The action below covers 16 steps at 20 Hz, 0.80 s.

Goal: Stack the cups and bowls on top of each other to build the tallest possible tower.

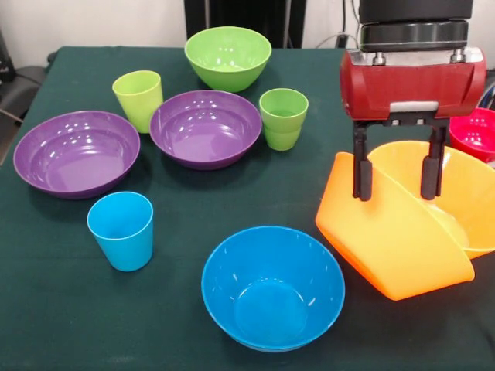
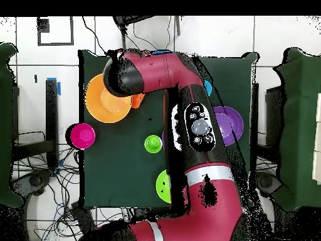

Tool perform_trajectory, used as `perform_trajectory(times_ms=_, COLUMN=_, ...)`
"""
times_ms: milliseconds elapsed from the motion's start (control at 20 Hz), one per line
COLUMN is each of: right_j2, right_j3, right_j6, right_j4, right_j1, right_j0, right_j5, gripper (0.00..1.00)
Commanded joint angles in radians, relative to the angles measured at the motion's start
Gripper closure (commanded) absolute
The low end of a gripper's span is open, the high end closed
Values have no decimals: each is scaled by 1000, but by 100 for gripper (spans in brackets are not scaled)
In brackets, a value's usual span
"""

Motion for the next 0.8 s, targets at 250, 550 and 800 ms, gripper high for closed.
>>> perform_trajectory(times_ms=250, right_j2=-54, right_j3=23, right_j6=-54, right_j4=-94, right_j1=95, right_j0=-10, right_j5=35, gripper=0)
perform_trajectory(times_ms=550, right_j2=-64, right_j3=53, right_j6=-11, right_j4=-76, right_j1=118, right_j0=-18, right_j5=-3, gripper=0)
perform_trajectory(times_ms=800, right_j2=-69, right_j3=68, right_j6=-18, right_j4=-75, right_j1=103, right_j0=-8, right_j5=6, gripper=0)
